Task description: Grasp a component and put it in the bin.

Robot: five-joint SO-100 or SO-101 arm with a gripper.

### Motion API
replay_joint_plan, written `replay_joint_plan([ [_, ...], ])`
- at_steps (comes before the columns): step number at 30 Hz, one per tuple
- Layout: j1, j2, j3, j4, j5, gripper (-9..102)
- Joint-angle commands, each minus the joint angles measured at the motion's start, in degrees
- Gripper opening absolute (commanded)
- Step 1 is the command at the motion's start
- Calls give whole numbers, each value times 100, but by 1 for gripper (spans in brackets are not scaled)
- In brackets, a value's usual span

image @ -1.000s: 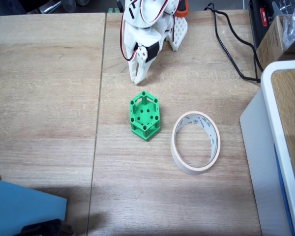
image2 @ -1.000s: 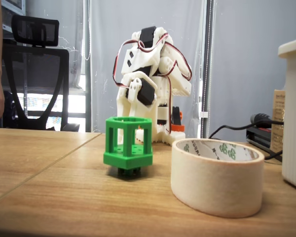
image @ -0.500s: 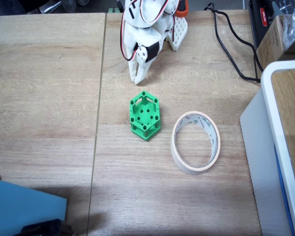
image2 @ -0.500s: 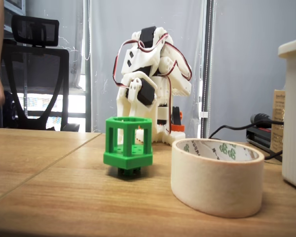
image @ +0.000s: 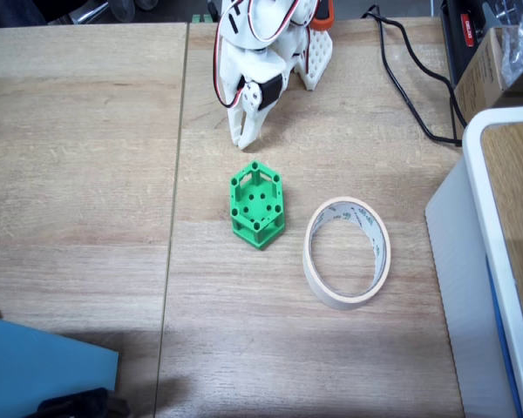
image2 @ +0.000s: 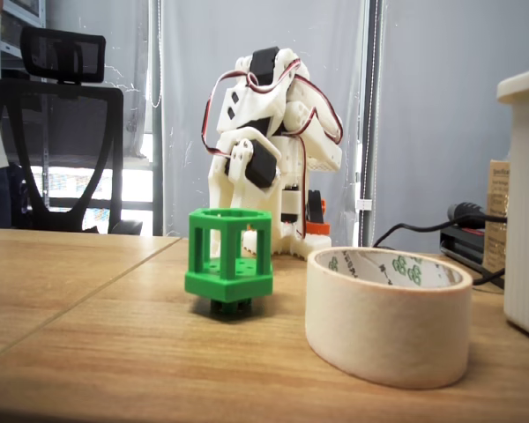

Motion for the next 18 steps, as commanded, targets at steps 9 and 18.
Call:
replay_joint_plan([
  [9,-18,-62,35,114,0,0],
  [18,-18,-70,-729,35,-18,0],
])
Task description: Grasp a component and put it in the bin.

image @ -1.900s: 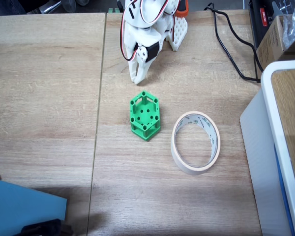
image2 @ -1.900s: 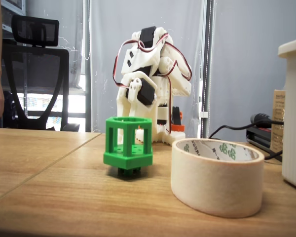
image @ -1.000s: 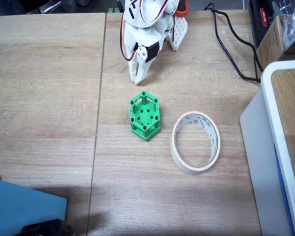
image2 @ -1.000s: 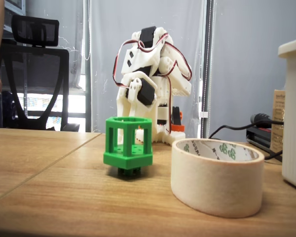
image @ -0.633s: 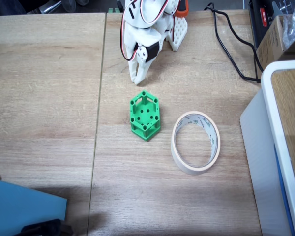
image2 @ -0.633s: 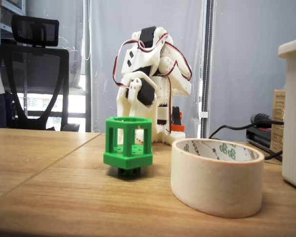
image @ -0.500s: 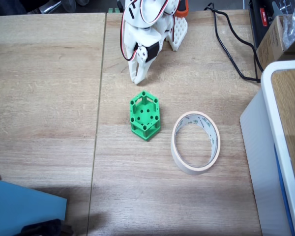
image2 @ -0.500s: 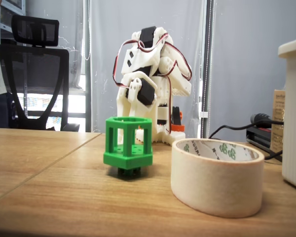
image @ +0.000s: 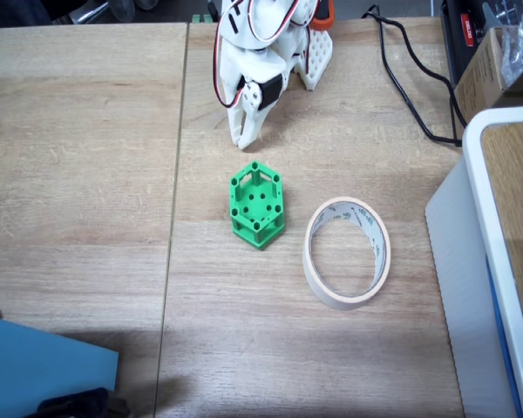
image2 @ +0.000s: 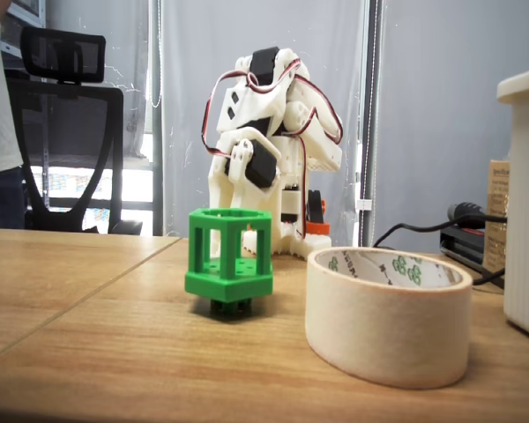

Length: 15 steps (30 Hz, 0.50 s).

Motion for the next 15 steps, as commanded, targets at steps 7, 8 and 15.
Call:
replay_joint_plan([
  [7,-35,-70,-2180,35,35,0],
  [8,-35,-70,-2417,26,44,0],
  [15,-62,-387,-3595,26,53,0],
])
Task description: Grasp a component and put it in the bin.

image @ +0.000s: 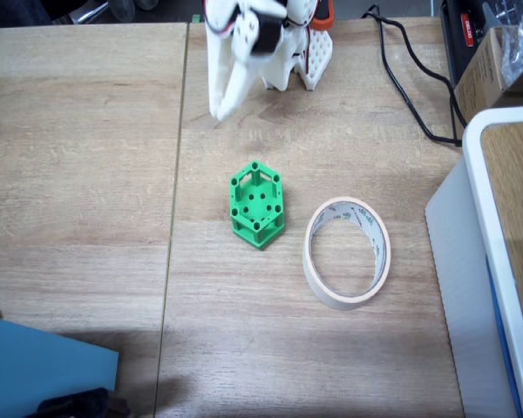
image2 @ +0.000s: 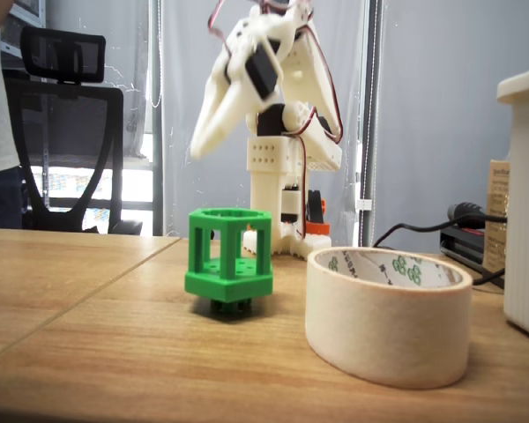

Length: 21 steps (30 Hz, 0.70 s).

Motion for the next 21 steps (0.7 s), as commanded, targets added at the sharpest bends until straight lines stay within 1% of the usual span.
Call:
replay_joint_plan([
  [1,-105,-527,-844,-70,53,0],
  [7,-483,-2039,-1397,-70,62,1],
  [11,-624,-2742,-1705,-70,62,3],
  [21,-703,-3234,-1802,-70,62,14],
])
